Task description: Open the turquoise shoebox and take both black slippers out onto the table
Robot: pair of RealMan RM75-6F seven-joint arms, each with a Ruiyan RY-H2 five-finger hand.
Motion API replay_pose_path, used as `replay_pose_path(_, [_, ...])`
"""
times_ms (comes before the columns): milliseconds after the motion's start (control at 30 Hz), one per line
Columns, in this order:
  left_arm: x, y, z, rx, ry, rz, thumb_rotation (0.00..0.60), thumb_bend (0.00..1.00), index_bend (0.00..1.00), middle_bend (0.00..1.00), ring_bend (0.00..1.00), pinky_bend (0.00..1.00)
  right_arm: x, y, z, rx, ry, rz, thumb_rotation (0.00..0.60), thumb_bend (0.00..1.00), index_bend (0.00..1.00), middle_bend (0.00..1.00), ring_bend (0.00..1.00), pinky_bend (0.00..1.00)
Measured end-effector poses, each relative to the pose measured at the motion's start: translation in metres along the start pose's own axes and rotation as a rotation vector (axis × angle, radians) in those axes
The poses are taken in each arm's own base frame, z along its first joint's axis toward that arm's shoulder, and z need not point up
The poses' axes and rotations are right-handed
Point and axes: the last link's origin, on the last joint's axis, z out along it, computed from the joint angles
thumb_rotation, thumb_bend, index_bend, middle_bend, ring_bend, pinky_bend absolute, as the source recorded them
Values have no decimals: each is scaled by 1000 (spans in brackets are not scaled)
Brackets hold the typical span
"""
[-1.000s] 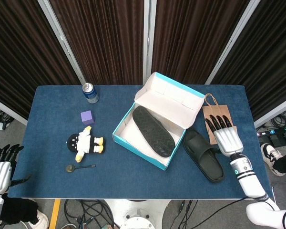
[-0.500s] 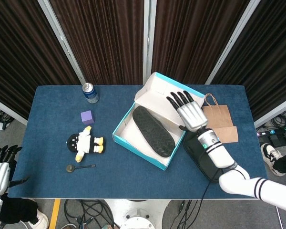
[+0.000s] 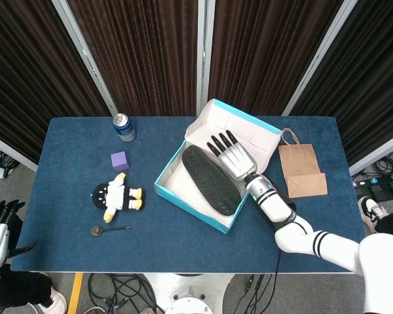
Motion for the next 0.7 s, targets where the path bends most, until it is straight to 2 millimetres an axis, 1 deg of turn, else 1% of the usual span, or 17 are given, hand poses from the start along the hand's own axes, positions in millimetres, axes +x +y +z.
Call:
replay_pose_path(167, [0, 1, 1, -2, -4, 0, 600, 0, 164, 103, 22, 129, -6, -6, 2, 47, 29, -144, 600, 0, 0, 24, 0, 0])
replay_pose_path(300, [1, 1, 0, -2, 1, 0, 600, 0, 164, 103, 22, 129, -12, -15, 5, 96, 62, -253, 600, 0, 0, 23, 0, 0])
replay_pose_path(400, [1, 0, -1, 2, 1, 0, 600, 0, 164, 103, 22, 129, -17, -22, 7, 134, 74, -301, 600, 0, 0, 23, 0, 0])
replay_pose_path(500, [1, -1, -2, 9, -1, 0, 600, 0, 164, 103, 22, 129, -19, -28, 9, 165, 80, -322, 600, 0, 0, 22, 0, 0])
replay_pose_path(700, [0, -2, -3, 12, -2, -1, 600, 0, 164, 103, 22, 129, -16, -40, 13, 201, 104, -272, 600, 0, 0, 24, 0, 0])
